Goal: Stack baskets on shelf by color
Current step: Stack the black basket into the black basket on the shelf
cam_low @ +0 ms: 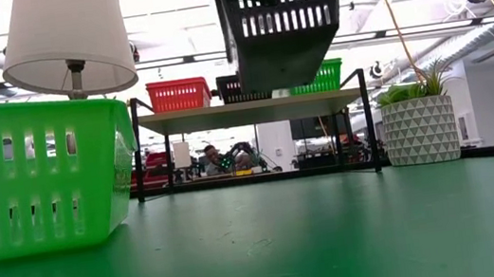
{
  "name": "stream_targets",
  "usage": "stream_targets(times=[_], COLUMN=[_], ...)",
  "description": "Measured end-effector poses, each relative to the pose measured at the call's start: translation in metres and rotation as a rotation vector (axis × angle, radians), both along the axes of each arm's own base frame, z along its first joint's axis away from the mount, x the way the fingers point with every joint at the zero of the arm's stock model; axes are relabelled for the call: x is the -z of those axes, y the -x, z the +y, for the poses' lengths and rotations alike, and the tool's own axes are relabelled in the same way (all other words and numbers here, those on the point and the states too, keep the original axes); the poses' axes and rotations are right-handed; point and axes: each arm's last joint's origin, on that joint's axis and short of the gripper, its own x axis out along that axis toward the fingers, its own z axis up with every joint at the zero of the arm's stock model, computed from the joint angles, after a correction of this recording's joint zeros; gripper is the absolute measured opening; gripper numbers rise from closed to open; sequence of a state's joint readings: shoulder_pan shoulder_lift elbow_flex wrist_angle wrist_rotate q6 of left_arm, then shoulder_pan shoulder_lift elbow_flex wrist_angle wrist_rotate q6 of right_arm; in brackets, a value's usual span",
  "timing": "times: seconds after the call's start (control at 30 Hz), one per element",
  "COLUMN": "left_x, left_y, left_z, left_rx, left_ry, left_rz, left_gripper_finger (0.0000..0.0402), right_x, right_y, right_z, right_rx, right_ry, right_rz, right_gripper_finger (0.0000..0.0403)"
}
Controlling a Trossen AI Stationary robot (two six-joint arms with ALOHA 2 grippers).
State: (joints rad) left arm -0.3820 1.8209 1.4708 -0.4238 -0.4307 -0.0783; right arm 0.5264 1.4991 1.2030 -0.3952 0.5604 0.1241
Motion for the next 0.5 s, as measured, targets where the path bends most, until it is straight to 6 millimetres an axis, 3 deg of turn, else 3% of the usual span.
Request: stream_targets(times=[0.17,0.3,0.43,0.5], left_x=[-0.007,-0.02,-0.033,-0.042], left_y=[0.005,0.014,0.023,0.026], left_z=[-0.002,-0.003,-0.006,-0.005], left_rx=[0.068,0.129,0.194,0.209], left_ry=[-0.008,-0.058,-0.11,-0.137], left_rz=[0.007,-0.003,-0.022,-0.054], left_gripper_finger=[0.0009,0.001,0.001,0.0007], right_x=[-0.016,-0.037,-0.058,-0.059], right_y=[0.01,0.031,0.056,0.07], right_z=[0.011,0.015,0.021,0.024], right_rx=[-0.062,-0.049,-0.086,-0.124], right_ry=[-0.035,-0.093,-0.146,-0.158], right_rz=[-0.078,-0.158,-0.227,-0.234], right_gripper_finger=[0.0105,0.0154,0.018,0.0183])
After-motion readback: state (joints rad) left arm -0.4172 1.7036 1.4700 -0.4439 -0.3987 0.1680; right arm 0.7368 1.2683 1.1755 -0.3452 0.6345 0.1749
